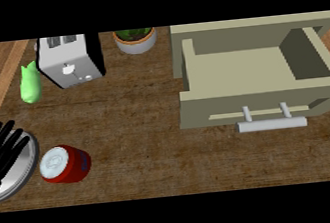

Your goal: Pick up the can, place it into the drawer and close the drawer

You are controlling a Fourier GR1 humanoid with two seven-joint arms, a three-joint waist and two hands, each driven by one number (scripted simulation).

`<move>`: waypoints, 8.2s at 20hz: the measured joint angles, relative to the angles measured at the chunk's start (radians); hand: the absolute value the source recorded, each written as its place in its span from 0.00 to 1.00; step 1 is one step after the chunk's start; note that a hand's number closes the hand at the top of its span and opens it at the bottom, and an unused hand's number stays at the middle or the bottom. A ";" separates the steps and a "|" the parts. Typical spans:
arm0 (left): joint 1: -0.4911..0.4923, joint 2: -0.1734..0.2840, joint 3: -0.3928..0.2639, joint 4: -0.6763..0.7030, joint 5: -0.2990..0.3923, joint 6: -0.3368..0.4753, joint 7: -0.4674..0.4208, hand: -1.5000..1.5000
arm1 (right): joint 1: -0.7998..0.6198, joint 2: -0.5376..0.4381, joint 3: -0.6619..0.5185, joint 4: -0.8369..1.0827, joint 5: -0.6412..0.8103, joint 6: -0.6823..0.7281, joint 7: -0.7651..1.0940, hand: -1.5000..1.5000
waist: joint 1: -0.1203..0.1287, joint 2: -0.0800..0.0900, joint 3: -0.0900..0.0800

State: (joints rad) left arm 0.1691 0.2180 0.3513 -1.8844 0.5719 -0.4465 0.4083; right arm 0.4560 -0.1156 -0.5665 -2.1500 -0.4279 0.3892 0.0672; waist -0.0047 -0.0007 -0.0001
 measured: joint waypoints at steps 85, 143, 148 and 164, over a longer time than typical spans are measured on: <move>-0.559 -0.216 -0.290 0.583 -0.284 0.527 -0.468 1.00 | 0.010 0.101 -0.161 -0.154 -0.155 0.099 0.207 0.00 | -0.002 -0.002 0.000; -1.537 -0.218 -0.774 1.299 0.179 1.128 -0.462 1.00 | -0.085 0.092 -0.095 -0.151 -0.116 0.056 0.239 0.00 | -0.067 0.013 0.002; -1.564 -0.218 -0.830 1.357 0.230 1.143 -0.478 0.00 | -0.093 0.097 -0.081 -0.154 -0.095 0.055 0.239 0.00 | -0.075 0.016 0.002; -1.569 -0.218 -0.947 1.432 0.358 1.225 -0.548 0.00 | -0.132 0.082 -0.072 -0.164 -0.095 0.036 0.274 0.00 | -0.091 0.021 0.002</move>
State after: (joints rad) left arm -1.3994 0.0000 -0.5959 -0.4524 0.9299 0.7785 -0.1400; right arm 0.3238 -0.0334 -0.6383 -2.3143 -0.5231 0.4248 0.3408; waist -0.0955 0.0208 0.0019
